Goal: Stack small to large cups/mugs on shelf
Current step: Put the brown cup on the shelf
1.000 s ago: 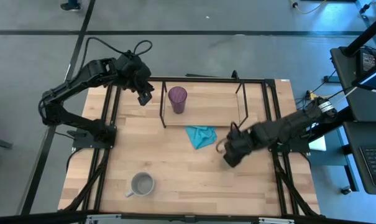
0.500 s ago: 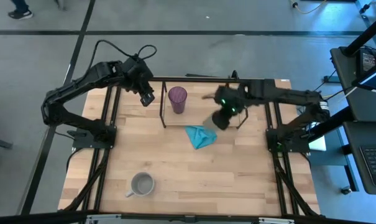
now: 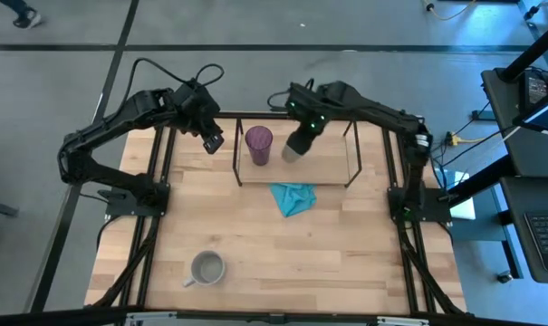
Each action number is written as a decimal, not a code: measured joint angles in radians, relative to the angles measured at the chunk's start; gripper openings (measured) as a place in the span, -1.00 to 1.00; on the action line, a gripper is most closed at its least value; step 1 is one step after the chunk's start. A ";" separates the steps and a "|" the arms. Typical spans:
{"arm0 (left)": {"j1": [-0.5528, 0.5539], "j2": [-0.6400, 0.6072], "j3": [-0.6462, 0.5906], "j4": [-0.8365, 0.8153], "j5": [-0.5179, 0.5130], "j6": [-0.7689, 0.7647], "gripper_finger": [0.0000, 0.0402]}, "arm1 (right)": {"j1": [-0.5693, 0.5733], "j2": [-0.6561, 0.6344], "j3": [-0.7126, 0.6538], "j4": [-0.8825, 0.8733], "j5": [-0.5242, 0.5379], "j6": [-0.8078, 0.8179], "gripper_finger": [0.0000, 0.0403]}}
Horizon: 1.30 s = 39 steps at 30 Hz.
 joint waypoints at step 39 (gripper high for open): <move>0.000 0.000 0.000 0.000 -0.001 0.006 -0.71 | -0.027 0.200 0.128 -0.076 0.025 -0.077 -0.89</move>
